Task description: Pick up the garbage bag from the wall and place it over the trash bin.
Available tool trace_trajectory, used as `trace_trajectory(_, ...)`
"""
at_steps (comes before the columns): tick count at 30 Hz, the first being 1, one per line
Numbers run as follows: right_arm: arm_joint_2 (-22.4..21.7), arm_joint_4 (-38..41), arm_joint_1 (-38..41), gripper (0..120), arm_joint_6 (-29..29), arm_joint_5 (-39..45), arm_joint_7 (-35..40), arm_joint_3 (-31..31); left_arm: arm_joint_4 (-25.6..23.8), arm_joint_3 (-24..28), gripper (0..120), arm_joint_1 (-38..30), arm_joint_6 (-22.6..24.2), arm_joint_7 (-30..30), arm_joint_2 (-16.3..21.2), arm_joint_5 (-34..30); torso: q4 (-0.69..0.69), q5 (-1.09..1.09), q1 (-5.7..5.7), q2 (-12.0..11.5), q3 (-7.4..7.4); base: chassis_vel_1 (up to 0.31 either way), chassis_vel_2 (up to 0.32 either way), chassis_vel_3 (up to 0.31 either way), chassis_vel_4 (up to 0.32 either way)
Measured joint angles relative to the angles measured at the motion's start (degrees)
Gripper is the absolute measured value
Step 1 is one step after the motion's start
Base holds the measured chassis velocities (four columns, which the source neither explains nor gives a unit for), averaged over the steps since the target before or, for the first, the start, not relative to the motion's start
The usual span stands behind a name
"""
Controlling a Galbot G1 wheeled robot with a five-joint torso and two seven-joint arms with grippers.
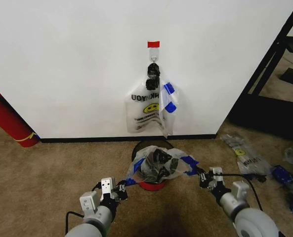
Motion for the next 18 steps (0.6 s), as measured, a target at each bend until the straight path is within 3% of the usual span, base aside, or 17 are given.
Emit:
trace_trajectory(11, -0.70, -1.74, 4.15, 0, -4.52, 1.78, 2.08, -4.48, 0.68, 1.69, 0, 1.24, 2.34, -0.84, 0.43, -1.40, 0.00, 0.00, 0.00, 0.00, 0.00, 0.000, 0.000, 0.000, 0.000)
trace_trajectory(18, -2.35, -4.85, 9.08, 0, -8.96, 4.38, 3.83, -6.87, 1.93, 2.08, 0, -0.77, 4.98, -1.02, 3.03, -3.08, -0.01, 0.00, 0.00, 0.00, 0.00, 0.000, 0.000, 0.000, 0.000)
